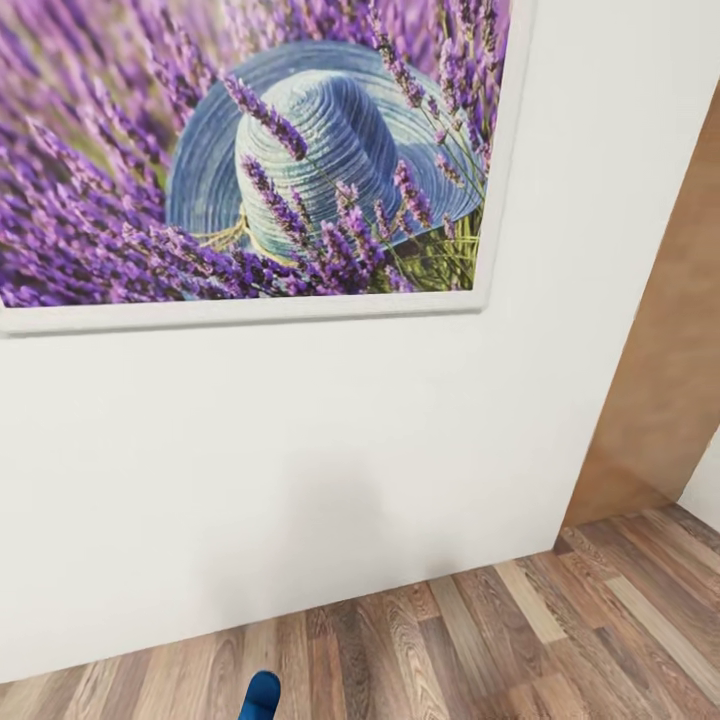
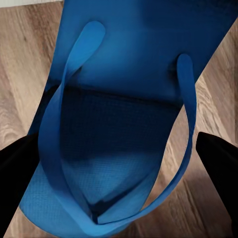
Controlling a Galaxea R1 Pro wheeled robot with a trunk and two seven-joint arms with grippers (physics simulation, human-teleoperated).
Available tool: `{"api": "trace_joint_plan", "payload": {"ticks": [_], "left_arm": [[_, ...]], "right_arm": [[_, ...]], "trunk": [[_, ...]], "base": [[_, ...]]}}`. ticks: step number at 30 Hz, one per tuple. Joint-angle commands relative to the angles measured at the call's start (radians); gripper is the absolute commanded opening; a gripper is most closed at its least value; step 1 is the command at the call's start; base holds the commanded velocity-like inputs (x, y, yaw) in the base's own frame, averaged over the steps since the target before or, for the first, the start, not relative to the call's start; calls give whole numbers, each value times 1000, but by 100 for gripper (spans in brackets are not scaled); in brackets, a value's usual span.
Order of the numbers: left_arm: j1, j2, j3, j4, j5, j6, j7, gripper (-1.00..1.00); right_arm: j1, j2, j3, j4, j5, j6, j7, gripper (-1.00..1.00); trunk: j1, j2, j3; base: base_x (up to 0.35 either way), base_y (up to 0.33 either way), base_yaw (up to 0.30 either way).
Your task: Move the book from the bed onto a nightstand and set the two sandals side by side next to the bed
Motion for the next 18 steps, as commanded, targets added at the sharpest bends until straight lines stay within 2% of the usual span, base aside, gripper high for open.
{"api": "trace_joint_plan", "payload": {"ticks": [1, 18], "left_arm": [[-1, 0, 9, 0, -10, -4, -3, -100], [-1, 0, 9, 0, -10, -4, -3, -100]], "right_arm": [[-1, 0, -5, 0, -10, 10, 6, 100], [-1, 0, -5, 0, -10, 10, 5, 100]], "trunk": [[0, -1, -1], [0, -1, -1]], "base": [[1, 0, -275], [0, 0, -266]]}}
